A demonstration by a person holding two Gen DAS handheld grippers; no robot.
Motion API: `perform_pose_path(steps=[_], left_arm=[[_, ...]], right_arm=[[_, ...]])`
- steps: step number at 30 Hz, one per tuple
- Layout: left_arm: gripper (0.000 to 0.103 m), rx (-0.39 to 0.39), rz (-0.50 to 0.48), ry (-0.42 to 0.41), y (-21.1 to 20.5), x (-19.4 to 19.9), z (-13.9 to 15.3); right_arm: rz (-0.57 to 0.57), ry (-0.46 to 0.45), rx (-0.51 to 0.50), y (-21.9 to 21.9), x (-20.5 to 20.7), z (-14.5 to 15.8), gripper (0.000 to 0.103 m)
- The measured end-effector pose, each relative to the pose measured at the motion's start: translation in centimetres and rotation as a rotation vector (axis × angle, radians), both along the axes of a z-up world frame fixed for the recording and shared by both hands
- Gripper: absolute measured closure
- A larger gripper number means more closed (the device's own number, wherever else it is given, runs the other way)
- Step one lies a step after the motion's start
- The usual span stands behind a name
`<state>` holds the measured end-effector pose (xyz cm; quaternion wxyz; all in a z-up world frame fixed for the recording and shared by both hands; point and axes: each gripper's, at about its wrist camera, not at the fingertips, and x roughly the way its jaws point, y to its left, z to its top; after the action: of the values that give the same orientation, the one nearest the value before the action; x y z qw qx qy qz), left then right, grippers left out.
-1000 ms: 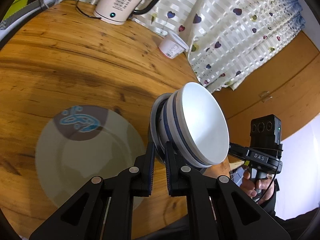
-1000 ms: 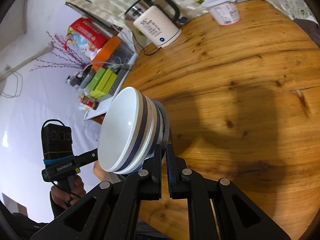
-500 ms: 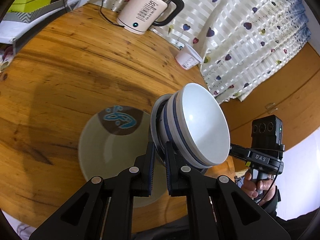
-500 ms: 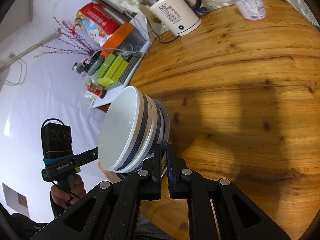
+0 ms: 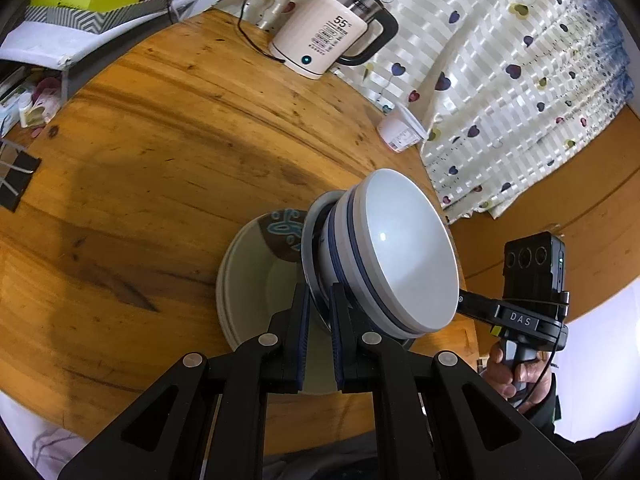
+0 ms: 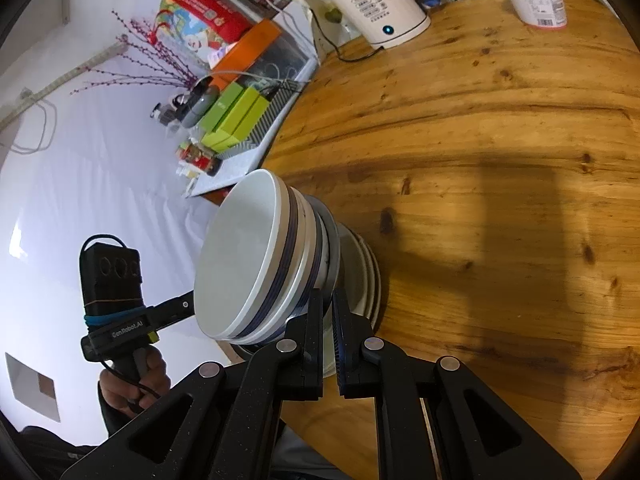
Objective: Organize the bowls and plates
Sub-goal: 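Lower the nested bowls onto the plate stack and open both grippers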
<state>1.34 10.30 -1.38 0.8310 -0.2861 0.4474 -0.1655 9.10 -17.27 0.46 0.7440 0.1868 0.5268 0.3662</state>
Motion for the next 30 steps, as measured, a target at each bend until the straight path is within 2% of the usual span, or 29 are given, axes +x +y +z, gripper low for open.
perform_pose_path(steps=[5,7,10,16,30], left_arm=[[0.094,-0.006,0.014,-0.001,0.6,-0.3,-0.2],[0.094,-0.014,0.011,-0.005,0.6,-0.3,-0.3],[0.094,-0.002,0.008,-0.009,0.3,-0.3,-0.2],[0.094,-0.025,0.026,0.029,1.1,-0.7,-1.6],[0.092,-0.027,0.056,0.039,1.0,-1.0,-1.5]], right_arm=[[0.016,0.011,-0.014,1.0,0.1,-0.5,0.096],[0.031,0.02,0.007,1.2,0.0,-0.5,0.099],[0.039,-0.027,-0.063,2.0,-0.4,0.0,0.099],[0.054,-0.014,-0.036,2.0,-0.4,-0.3,0.099],[0.031,0.004,-0.015,2.0,-0.1,-0.4,0.099]])
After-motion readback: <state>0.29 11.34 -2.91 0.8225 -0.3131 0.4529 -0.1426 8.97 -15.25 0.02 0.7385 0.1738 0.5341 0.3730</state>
